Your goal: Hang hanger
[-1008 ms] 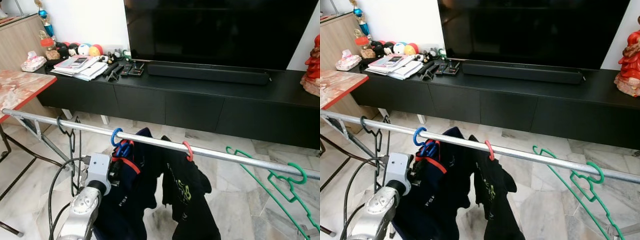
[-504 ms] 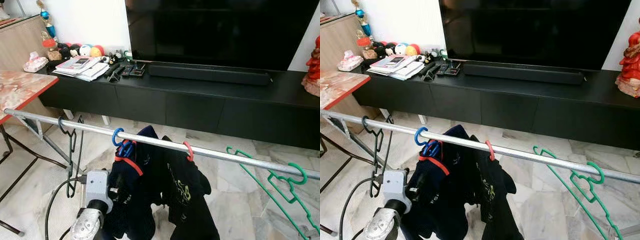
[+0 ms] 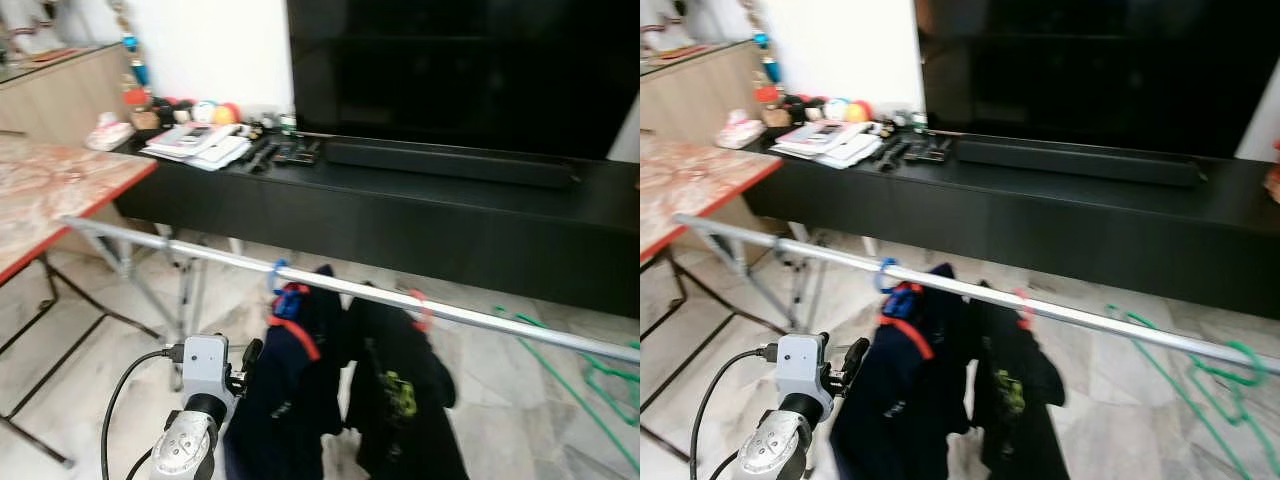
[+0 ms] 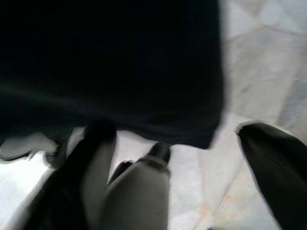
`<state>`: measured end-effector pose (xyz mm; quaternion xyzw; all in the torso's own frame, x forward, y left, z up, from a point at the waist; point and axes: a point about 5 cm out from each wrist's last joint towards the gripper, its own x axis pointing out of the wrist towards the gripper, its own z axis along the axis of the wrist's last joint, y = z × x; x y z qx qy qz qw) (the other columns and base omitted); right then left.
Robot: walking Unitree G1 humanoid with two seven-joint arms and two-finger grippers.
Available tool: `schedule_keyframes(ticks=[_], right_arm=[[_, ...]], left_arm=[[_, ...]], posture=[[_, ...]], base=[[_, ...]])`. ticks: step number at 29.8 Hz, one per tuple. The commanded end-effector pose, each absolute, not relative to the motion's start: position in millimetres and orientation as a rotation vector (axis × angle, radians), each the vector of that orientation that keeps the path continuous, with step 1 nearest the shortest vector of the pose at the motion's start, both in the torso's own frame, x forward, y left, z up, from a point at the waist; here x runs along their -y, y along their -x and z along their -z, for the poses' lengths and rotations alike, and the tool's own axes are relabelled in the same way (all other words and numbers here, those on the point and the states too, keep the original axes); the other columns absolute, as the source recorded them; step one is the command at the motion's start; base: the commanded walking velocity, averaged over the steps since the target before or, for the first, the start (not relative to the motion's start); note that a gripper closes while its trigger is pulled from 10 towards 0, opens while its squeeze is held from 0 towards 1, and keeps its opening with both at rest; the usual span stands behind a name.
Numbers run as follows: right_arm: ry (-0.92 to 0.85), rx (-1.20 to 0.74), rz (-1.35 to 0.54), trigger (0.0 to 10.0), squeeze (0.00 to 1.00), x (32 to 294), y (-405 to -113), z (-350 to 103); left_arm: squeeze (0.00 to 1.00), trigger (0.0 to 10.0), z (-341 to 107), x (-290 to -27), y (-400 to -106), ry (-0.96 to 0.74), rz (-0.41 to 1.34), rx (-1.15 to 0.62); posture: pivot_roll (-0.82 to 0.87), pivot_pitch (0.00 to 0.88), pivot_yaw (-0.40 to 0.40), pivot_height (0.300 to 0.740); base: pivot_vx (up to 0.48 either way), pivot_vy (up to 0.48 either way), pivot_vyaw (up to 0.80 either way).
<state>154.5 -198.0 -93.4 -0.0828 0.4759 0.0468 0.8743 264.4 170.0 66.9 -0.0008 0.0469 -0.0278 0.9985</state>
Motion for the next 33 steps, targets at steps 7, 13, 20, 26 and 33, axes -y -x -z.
schedule_keyframes(ticks=[7,13,20,26,33], right_arm=[[0.172,-1.015,-0.096,10.0,0.0,199.3,-147.9,95.8],[0.17,-1.014,-0.094,10.0,0.0,199.2,-148.3,95.7],[0.17,-1.013,-0.091,10.0,0.0,199.4,-148.7,95.5],[0.17,-1.012,-0.085,10.0,0.0,199.4,-149.0,95.4],[0.172,-1.006,-0.066,10.0,0.0,200.4,-149.3,95.2]], left_arm=[[0.0,10.0,-72.0,-164.7,-265.4,-0.006,0.081,-0.076],[0.0,10.0,-73.1,-164.2,-266.0,-0.01,0.088,-0.069],[0.0,10.0,-73.7,-163.0,-266.2,-0.008,0.094,-0.065],[0.0,10.0,-74.0,-163.0,-266.5,-0.008,0.096,-0.065],[0.0,10.0,-73.9,-161.6,-266.8,-0.006,0.1,-0.066]], posture=[[0.03,0.031,0.049,0.74],[0.03,0.035,0.049,0.74],[0.03,0.038,0.048,0.74],[0.03,0.046,0.049,0.74],[0.03,0.05,0.049,0.74]], base=[[0.0,0.48,0.0],[0.0,0.174,0.0],[0.0,0.0,0.0],[0.0,0.0,0.0],[0.0,0.0,0.0]])
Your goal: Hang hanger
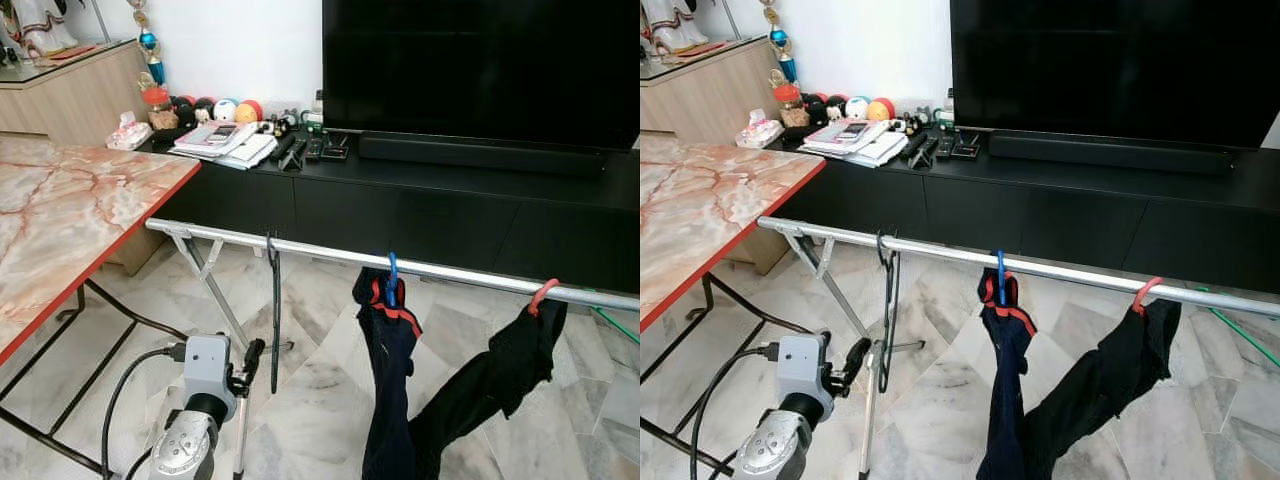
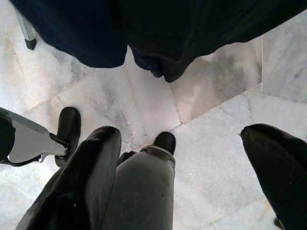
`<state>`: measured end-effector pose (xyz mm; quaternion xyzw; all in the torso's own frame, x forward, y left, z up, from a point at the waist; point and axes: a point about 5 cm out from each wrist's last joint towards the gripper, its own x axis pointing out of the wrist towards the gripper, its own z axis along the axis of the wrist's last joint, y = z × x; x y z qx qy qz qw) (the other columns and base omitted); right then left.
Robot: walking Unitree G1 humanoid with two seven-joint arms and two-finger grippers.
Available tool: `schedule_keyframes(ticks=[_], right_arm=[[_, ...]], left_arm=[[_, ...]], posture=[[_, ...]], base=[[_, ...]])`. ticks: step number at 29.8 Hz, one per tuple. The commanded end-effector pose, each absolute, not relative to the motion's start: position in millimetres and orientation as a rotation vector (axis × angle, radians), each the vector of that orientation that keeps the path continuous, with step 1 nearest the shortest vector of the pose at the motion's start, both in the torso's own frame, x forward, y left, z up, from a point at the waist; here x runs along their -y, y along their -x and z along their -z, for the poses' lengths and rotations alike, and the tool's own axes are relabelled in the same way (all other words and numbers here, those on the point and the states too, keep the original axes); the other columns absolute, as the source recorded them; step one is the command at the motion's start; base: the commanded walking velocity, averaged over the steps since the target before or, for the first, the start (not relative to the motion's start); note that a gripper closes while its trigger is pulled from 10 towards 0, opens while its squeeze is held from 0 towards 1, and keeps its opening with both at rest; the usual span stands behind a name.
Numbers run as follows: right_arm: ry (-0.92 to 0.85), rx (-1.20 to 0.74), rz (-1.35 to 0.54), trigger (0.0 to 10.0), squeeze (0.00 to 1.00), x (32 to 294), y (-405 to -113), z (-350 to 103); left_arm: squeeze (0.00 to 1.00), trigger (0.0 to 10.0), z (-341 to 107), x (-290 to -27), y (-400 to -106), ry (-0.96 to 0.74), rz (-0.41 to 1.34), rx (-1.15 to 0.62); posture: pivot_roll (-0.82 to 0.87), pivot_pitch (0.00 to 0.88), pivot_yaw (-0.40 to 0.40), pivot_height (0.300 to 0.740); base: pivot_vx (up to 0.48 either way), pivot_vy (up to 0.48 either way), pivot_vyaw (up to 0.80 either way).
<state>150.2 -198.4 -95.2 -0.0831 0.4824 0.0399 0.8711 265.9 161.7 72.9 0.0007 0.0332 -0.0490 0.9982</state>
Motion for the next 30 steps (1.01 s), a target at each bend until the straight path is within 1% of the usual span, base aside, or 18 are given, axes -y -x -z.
schedule_keyframes(ticks=[1,3,14,20,28,30], right_arm=[[0.166,-1.004,-0.052,10.0,0.0,201,-149,95],[0.132,-0.996,0.003,10.0,0.0,202,-148,95],[0.06,-0.95,0.147,10.0,0.0,206,-147,94],[0.047,-0.898,0.167,10.0,0.0,207,-149,92],[-0.043,-0.799,0.249,10.0,0.0,207,-150,88],[-0.033,-0.751,0.244,10.0,0.0,211,-155,83]], left_arm=[[0.0,10.0,-74,-162,-267,-0.006,0.1,-0.066],[0.0,10.0,-74,-161,-267,-0.006,0.101,-0.066],[0.0,10.0,-73,-160,-267,-0.007,0.104,-0.065],[0.0,10.0,-72,-160,-264,-0.008,0.104,-0.068],[0.0,10.0,-69,-155,-264,-0.007,0.118,-0.075],[0.0,10.0,-69,-154,-265,-0.008,0.122,-0.074]], posture=[[0.03,0.051,0.048,0.74],[0.03,0.051,0.048,0.74],[0.02,0.058,0.039,0.74],[0.01,0.063,0.03,0.74],[-0.02,0.069,0.026,0.74],[-0.02,0.068,0.023,0.74]], base=[[0.0,0.0,0.0],[0.0,0.0,0.0],[0.0,0.0,0.0],[0.0,0.0,0.0],[0.0,0.0,0.0],[0.0,0.0,0.0]])
